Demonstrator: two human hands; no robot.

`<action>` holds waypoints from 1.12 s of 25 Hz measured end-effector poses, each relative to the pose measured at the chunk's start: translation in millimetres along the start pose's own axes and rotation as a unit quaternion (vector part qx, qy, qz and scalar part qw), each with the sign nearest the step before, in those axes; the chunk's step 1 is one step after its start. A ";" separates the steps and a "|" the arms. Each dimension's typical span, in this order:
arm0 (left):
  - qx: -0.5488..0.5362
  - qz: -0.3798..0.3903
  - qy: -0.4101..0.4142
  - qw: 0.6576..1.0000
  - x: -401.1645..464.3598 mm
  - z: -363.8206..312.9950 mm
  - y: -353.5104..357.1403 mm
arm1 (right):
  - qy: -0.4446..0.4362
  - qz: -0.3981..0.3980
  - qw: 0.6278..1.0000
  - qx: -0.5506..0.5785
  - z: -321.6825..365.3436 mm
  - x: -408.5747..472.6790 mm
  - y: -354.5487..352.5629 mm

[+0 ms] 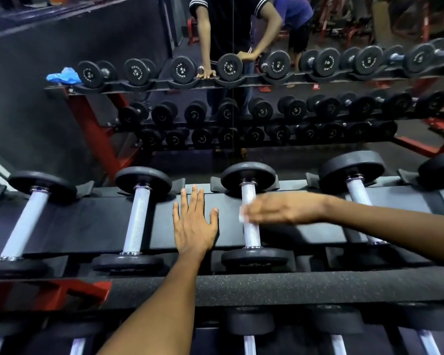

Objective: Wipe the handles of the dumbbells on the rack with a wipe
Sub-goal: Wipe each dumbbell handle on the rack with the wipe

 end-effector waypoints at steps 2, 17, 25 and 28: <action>-0.002 0.000 -0.001 1.000 -1.9 -1.0 0.0 | 0.041 -0.093 0.995 -0.007 -12.9 7.8 -7.3; -0.013 -0.003 0.001 1.000 -1.7 0.8 0.3 | 0.139 0.167 0.950 -0.226 26.7 77.2 -30.2; -0.028 -0.010 0.000 1.000 -1.4 1.5 1.5 | 0.163 0.287 0.932 -0.151 49.1 79.9 -29.6; -0.028 -0.012 0.000 1.000 -1.5 0.9 0.9 | 0.113 0.265 0.957 -0.030 63.3 47.3 -16.9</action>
Point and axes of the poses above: each hand's wrist, its own x-axis towards the middle knuckle, its own y-axis out of the palm, z = x × y, the point moved 2 cm from there along x, towards the middle knuckle, and after that the axes turned 13 degrees about y, right-handed, at the moved point
